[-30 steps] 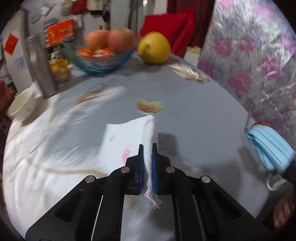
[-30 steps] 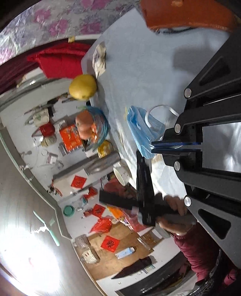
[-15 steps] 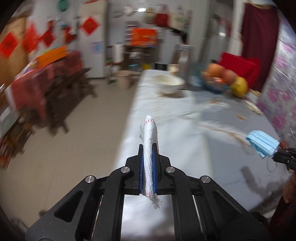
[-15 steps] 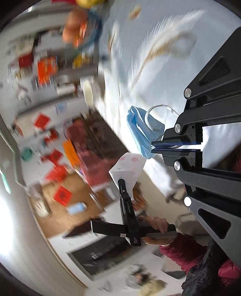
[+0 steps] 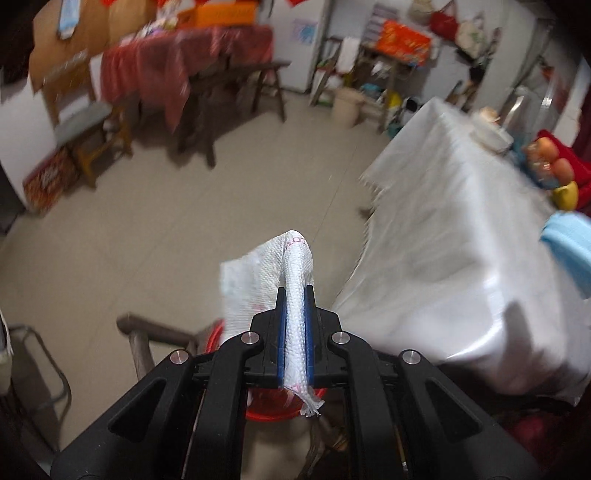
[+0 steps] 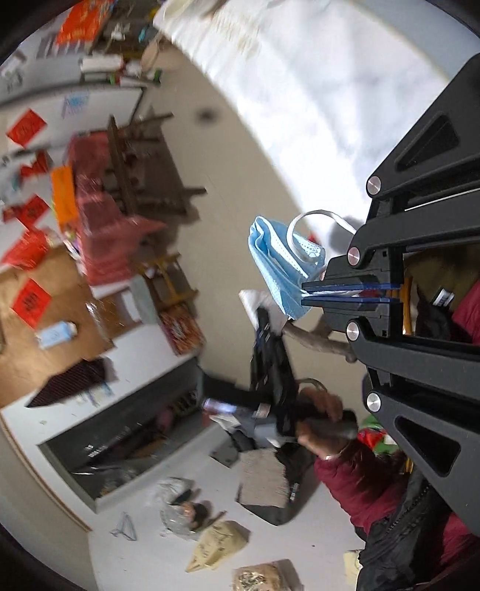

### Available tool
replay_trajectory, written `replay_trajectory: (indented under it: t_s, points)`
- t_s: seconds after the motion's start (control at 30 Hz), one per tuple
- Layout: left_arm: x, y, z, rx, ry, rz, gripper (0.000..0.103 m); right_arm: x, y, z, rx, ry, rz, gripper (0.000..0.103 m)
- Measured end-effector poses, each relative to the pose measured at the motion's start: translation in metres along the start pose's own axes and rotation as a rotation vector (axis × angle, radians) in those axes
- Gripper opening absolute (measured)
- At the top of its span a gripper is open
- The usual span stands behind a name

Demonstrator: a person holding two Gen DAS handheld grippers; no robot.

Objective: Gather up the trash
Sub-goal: 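Carry the tissue and blue mask to the red wastebasket with both grippers, then open both grippers to drop the tissue and mask into the wastebasket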

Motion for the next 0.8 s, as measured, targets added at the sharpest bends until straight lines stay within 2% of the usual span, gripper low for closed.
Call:
replay_trajectory:
  t_s: [0.17, 0.2, 0.23, 0.27, 0.3, 0.33, 0.5, 0.63, 0.8]
  points:
    - [0.011, -0.066, -0.036, 0.147, 0.022, -0.025, 0.013, 0.009, -0.068, 0.013, 0.114, -0.011, 0.05, 0.003]
    - [0.012, -0.078, -0.043, 0.181, 0.028, -0.031, 0.021, 0.01, -0.085, 0.015, 0.144, -0.016, 0.056, 0.003]
    - [0.013, -0.089, -0.049, 0.206, 0.033, -0.031, 0.039, 0.01, -0.099, 0.017, 0.168, -0.022, 0.059, 0.003]
    - [0.015, -0.098, -0.054, 0.231, 0.042, -0.023, 0.049, 0.007, -0.109, 0.017, 0.186, -0.027, 0.06, 0.003]
    - [0.019, -0.105, -0.058, 0.246, 0.051, -0.006, 0.066, 0.006, -0.127, 0.018, 0.216, -0.035, 0.057, 0.003]
    - [0.027, -0.109, -0.063, 0.245, 0.06, 0.023, 0.072, 0.003, -0.139, 0.018, 0.234, -0.037, 0.048, 0.003]
    - [0.061, -0.101, -0.078, 0.213, 0.076, 0.14, 0.085, -0.008, -0.199, 0.009, 0.33, -0.068, 0.017, 0.003]
    - [0.076, -0.089, -0.092, 0.181, 0.059, 0.211, 0.087, -0.026, -0.246, -0.006, 0.411, -0.08, -0.054, 0.003]
    - [0.072, -0.066, -0.114, 0.139, -0.014, 0.292, 0.093, -0.043, -0.296, -0.026, 0.494, -0.076, -0.13, 0.008]
Point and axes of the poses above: each gripper's, at about its wrist camera, not at the fingertips, and y roughly against the way its jaws point, x to its left, z to its top, the point moved 2 cm from there along -y, roughly the way its jaws point, and after that the axes turned 15 degrees about z, right-handed, at the moved point
